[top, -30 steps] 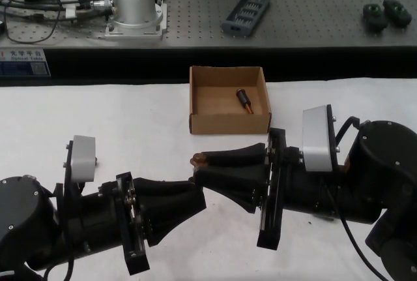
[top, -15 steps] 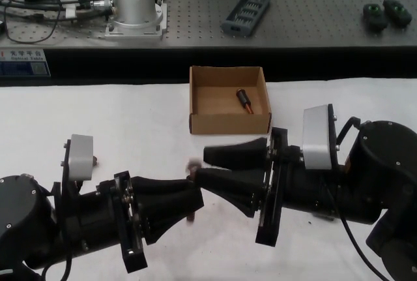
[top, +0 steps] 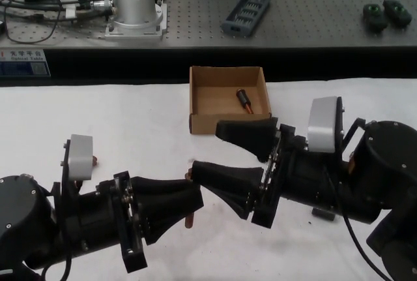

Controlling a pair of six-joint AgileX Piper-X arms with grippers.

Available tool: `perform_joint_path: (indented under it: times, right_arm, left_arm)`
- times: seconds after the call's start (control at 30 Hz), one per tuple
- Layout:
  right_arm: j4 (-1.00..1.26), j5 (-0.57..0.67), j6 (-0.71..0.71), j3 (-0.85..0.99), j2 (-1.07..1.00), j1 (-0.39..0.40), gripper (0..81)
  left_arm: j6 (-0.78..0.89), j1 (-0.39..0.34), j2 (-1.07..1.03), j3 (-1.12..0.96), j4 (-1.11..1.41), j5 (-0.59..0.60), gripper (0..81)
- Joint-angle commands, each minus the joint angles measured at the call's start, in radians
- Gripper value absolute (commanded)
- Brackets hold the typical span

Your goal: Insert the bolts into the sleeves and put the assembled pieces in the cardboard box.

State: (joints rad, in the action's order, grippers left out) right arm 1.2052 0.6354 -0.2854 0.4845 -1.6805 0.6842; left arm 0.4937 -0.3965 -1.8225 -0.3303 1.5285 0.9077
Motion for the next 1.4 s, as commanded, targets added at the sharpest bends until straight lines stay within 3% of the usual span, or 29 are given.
perform_joint_path:
  times: [0.0,0.17,0.27,0.37,0.47,0.5,0.67,0.9,1.0,1.17,1.37]
  right_arm:
    - [0.118,0.041,-0.089,-0.003,0.006,-0.007,67.1]
    - [0.219,0.055,-0.147,-0.034,0.060,-0.026,65.9]
    - [0.213,0.038,-0.121,-0.068,0.131,-0.045,55.9]
    - [0.179,0.001,-0.118,-0.105,0.198,-0.059,33.9]
    - [0.120,0.002,-0.118,-0.144,0.258,-0.065,0.2]
    - [0.114,0.002,-0.113,-0.159,0.268,-0.065,6.9]
    - [0.113,-0.047,0.092,-0.215,0.275,-0.065,6.9]
    - [0.034,-0.452,0.225,-0.262,0.275,-0.065,6.9]
    - [-0.007,-0.551,0.231,-0.262,0.275,-0.065,6.9]
    - [-0.006,-0.567,0.231,-0.260,0.275,-0.065,6.9]
    - [-0.002,-0.582,0.231,-0.261,0.275,-0.065,6.9]
  left_arm:
    - [-0.008,0.004,0.012,-0.010,0.025,-0.042,0.6]
    - [-0.006,0.004,0.012,-0.010,-0.003,-0.115,0.6]
    - [0.000,0.004,0.012,-0.010,-0.017,-0.155,0.6]
    - [0.029,0.004,0.012,-0.010,-0.015,-0.177,0.6]
    - [0.046,0.004,0.012,-0.010,-0.015,-0.227,0.6]
    - [0.063,0.004,0.012,-0.010,-0.015,-0.240,0.6]
    - [0.139,0.004,0.028,-0.010,-0.043,-0.277,0.6]
    - [0.015,0.004,0.216,-0.013,-0.376,-0.495,0.6]
    - [-0.052,0.004,0.317,-0.058,-0.635,-0.591,0.6]
    - [-0.155,0.001,0.399,-0.247,-1.111,-0.665,0.6]
    - [-0.154,0.001,0.379,-0.497,-1.308,-0.668,0.6]
